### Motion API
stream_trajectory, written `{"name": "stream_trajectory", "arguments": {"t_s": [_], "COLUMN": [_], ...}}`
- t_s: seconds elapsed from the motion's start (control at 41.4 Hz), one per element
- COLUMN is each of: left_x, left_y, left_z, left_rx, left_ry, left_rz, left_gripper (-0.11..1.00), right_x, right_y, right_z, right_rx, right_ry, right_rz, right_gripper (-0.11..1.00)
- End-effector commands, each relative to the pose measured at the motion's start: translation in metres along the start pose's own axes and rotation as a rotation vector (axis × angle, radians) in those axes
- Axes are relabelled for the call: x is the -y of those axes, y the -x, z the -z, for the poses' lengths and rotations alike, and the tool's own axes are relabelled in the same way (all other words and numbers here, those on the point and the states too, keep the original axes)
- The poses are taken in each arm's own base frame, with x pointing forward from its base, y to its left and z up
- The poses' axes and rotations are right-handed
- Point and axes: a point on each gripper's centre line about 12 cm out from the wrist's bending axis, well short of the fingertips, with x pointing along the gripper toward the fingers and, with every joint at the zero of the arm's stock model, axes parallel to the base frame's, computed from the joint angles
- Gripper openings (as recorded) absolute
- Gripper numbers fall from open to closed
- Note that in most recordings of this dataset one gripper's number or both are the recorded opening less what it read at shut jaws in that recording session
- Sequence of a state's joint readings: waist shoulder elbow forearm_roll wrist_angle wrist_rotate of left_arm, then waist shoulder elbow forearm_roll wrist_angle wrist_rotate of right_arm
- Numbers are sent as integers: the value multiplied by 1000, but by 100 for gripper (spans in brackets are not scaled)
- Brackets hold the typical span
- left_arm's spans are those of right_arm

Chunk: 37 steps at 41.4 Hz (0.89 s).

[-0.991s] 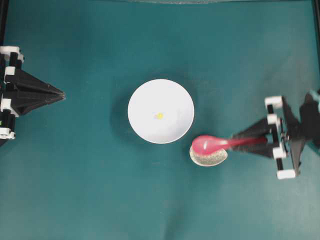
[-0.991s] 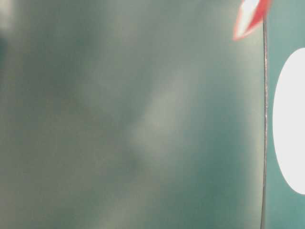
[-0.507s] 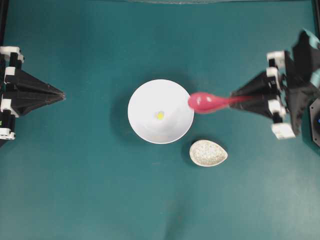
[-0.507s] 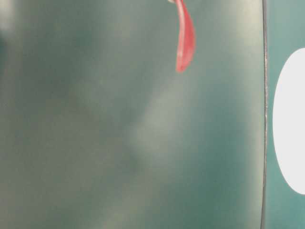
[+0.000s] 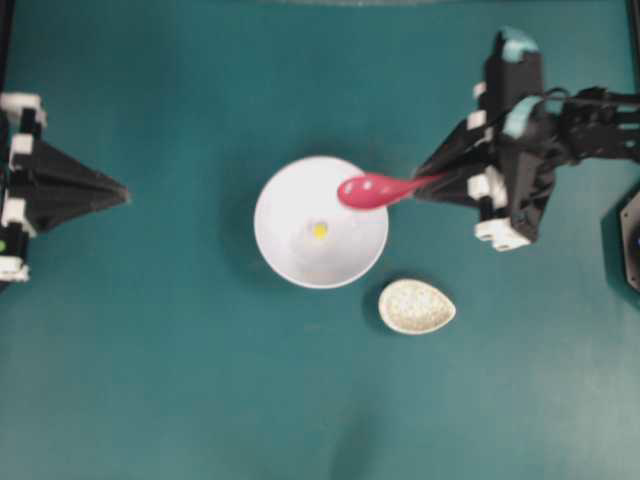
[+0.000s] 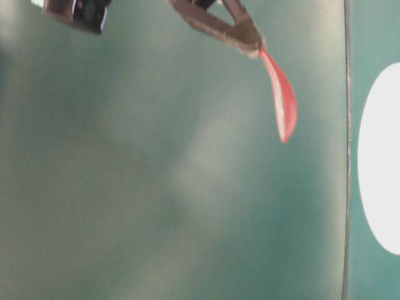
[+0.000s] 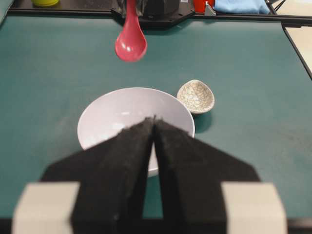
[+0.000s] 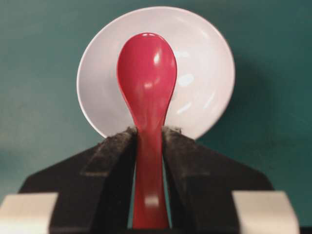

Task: Scoop the yellow hexagonal prism block from the bowl with a spoon using the right arm.
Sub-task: 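Lower the spoon into the white bowl beside the yellow block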

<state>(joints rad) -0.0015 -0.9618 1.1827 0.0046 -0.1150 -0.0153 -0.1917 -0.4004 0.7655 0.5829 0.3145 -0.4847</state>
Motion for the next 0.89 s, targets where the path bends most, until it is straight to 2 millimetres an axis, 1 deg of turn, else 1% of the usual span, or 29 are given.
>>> {"name": "stream_trajectory", "arguments": {"t_s": [0.0,0.29,0.459,0.652,0.773,0.87], "left_x": [0,0,0,0,0,0], "left_y": [-2,-2,-2,-2,-2,-2], "left_z": [-8,-8,-8,-8,-8,-8], "left_rx": [18,17,17,15,15,15], "left_ry": [-6,-6,-5,-5,-6,-6], "left_rz": [2,2,2,2,2,2], "left_gripper": [8,8,8,8,8,8], "right_x": [-2,-2,5,12,12,9], "right_y": [-4,-34,-46,-52,-53,-56], "right_z": [-18,-30,-34,-35,-37,-37], "right_rx": [-11,-220,-319,-415,-447,-466], "right_ry": [10,3,-21,-101,-133,-143], "right_rz": [-21,-98,-64,8,36,40], "right_gripper": [24,24,24,24,24,24]}}
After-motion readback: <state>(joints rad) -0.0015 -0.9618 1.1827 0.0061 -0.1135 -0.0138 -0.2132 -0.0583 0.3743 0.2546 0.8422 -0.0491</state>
